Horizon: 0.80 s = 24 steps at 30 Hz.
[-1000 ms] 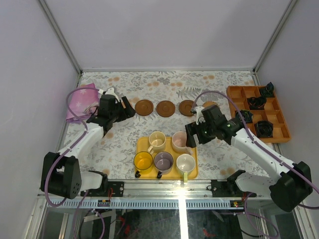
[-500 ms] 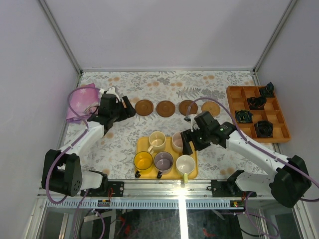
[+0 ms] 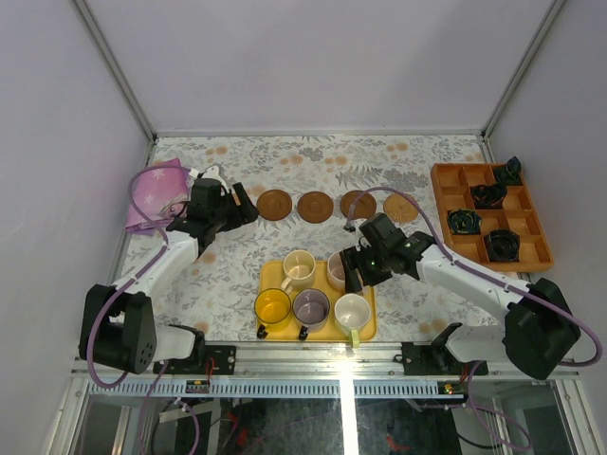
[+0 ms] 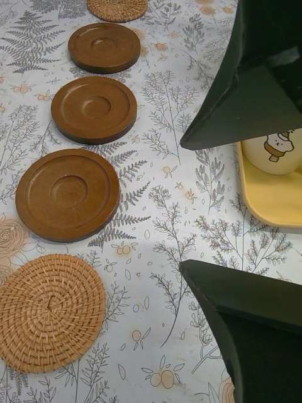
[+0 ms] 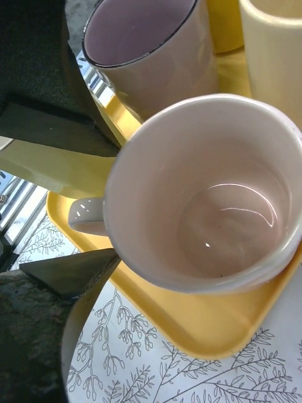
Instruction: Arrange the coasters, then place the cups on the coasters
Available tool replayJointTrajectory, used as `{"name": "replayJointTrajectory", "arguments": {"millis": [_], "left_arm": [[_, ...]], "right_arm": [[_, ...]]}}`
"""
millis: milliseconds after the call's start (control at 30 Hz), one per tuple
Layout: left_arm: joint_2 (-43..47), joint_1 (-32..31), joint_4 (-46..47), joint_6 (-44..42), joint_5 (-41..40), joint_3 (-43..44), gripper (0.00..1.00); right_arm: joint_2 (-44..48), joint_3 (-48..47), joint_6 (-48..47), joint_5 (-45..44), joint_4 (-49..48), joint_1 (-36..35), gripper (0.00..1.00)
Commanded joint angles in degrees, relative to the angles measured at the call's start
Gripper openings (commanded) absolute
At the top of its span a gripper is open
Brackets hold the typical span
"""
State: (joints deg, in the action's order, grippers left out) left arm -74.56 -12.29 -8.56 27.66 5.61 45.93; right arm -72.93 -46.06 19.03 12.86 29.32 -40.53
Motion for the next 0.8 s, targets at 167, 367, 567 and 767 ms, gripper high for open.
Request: {"name": "replayJointTrajectory", "arguments": {"millis": [167, 367, 567, 767], "left_arm": [[0.0, -0.2, 3.3, -0.8, -0.4, 1.1, 0.71], [-0.7, -0.2, 3.6, -0.7, -0.4, 1.3, 0.71], [-1.6, -0.2, 3.8, -0.5, -0.2, 1.6, 0.71], [-2.2, -0.1, 4.2, -0.3, -0.1, 2.2, 0.71]], "right_arm": [[-3.4, -1.1, 1.4, -4.3, -3.1, -1.1, 0.53], [-3.4, -1.2, 1.5, -4.5, -2.7, -1.2, 0.27], [-2.5, -1.9, 0.9, -5.8, -1.5, -1.3, 0.0], [0.3, -4.3, -1.0, -9.5, -0.4, -1.6, 0.0]]}}
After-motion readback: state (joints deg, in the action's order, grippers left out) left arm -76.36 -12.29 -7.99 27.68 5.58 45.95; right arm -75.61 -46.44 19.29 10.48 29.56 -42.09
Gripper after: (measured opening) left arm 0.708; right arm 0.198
